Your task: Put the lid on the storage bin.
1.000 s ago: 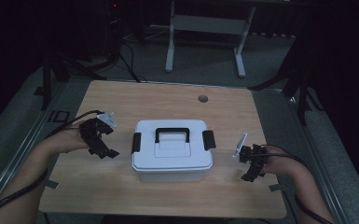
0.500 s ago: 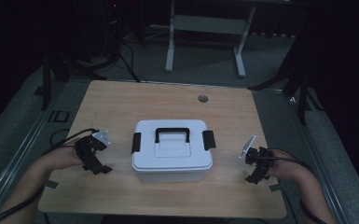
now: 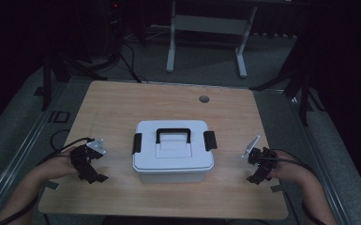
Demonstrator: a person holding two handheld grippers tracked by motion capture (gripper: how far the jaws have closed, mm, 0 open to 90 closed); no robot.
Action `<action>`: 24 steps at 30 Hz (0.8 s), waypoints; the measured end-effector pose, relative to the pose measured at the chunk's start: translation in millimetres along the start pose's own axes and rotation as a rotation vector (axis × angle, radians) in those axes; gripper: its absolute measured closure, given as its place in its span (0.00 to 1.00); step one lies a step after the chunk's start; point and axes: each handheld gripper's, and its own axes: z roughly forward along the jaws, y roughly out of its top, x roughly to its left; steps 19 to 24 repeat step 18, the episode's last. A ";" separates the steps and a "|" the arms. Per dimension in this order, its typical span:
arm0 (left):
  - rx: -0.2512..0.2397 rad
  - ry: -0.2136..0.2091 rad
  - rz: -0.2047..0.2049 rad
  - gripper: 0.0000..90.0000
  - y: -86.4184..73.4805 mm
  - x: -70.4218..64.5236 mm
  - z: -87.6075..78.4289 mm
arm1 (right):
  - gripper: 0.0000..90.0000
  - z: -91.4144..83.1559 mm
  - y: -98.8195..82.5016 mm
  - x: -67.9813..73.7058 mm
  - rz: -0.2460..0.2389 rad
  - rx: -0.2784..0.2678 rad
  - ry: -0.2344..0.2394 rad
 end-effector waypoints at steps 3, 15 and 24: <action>-0.008 -0.004 -0.022 0.03 -5.5 -0.2 1.7 | 0.15 0.5 -0.1 0.1 0.002 -0.004 0.000; 0.010 -0.015 -0.044 0.03 -21.7 -3.9 11.4 | 0.15 2.6 0.5 -0.9 0.011 -0.010 -0.013; 0.014 -0.014 -0.050 0.03 -23.9 -4.6 11.6 | 0.15 4.0 1.2 -0.9 0.012 -0.006 -0.010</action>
